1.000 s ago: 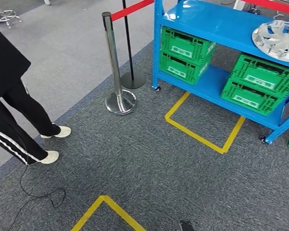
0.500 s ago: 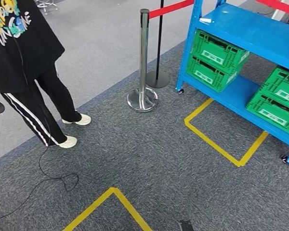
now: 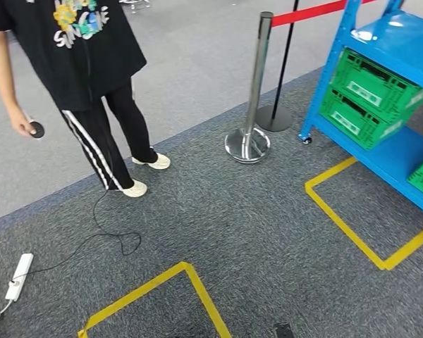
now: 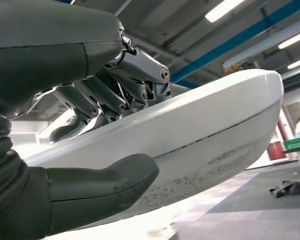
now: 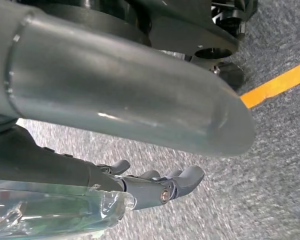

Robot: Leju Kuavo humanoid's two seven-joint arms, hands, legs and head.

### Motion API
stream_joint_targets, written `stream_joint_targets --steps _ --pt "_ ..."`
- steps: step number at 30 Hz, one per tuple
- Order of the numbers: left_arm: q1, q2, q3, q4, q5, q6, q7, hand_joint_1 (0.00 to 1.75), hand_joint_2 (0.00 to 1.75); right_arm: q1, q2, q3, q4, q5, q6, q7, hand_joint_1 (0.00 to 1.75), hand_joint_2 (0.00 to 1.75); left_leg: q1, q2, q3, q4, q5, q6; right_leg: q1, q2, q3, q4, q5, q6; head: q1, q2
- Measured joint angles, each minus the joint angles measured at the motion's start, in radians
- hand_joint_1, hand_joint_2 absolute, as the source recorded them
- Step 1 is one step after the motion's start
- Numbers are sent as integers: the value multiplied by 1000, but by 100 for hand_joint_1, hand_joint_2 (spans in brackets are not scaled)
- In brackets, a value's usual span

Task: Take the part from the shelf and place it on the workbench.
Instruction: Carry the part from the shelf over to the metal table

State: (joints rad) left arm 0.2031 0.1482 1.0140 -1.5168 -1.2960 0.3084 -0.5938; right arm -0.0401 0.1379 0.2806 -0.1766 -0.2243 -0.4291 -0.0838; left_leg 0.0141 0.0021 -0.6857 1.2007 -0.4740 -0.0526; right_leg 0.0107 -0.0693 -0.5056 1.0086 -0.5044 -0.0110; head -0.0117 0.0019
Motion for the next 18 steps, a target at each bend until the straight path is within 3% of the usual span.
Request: stream_joint_targets --steps 2,3,4,6,8,10,12,13,14,15,16,18 --pt "-2 4 -13 6 9 10 12 175 175 -2 -5 -1 0 -9 -5 4 0 0 -6 39 78 -138 43 6 4 -21 0 2 -5 6 0 0" --pt "-4 8 -25 11 14 18 22 175 175 -2 -9 -2 0 -15 -6 6 0 0 -10 55 101 -182 50 11 7 -31 -3 3 -8 10 1 0" --pt "-5 15 -39 17 20 27 33 175 175 -2 -14 -3 0 -21 -7 9 0 0 -15 63 110 -205 49 17 10 -41 -5 4 -10 13 1 0" --pt "-5 30 -67 32 28 41 58 175 175 -3 -23 -8 0 -28 -5 11 0 0 -18 44 106 -211 49 30 12 -62 -3 3 -13 20 3 0" --pt "-2 42 -87 42 33 49 73 175 175 -4 -29 -11 0 -30 -2 11 0 0 -16 24 103 -214 55 42 8 -26 -10 30 -35 28 4 0" --pt "-4 51 -104 50 37 55 81 175 175 -3 -33 -11 0 -31 1 10 0 0 -12 5 100 -215 59 52 5 42 -58 136 -92 35 7 0" --pt "-4 54 -120 60 40 59 85 175 175 1 -36 -13 0 -30 4 9 0 0 -12 -19 96 -215 61 57 5 66 -124 271 -145 36 8 0" --pt "-3 54 -126 66 41 60 86 175 175 3 -37 -15 0 -30 6 8 0 0 -12 -32 95 -215 63 57 5 68 -143 303 -147 35 8 0" --pt "-2 55 -130 70 42 61 87 175 175 5 -37 -16 0 -30 7 8 0 0 -12 -47 94 -215 64 57 5 69 -144 295 -129 34 8 0" --pt "-1 56 -134 74 43 62 89 175 175 6 -38 -17 0 -29 8 7 0 0 -11 -61 94 -214 65 56 4 75 -124 247 -93 32 9 0" --pt "0 57 -136 78 45 63 91 175 175 7 -38 -18 0 -28 10 7 0 0 -10 -76 94 -214 67 54 1 91 -92 176 -53 31 9 0" --pt "2 60 -140 82 50 66 96 175 175 6 -39 -18 0 -23 16 4 0 0 -10 -102 88 -210 71 46 -6 140 -39 53 -5 31 8 0"
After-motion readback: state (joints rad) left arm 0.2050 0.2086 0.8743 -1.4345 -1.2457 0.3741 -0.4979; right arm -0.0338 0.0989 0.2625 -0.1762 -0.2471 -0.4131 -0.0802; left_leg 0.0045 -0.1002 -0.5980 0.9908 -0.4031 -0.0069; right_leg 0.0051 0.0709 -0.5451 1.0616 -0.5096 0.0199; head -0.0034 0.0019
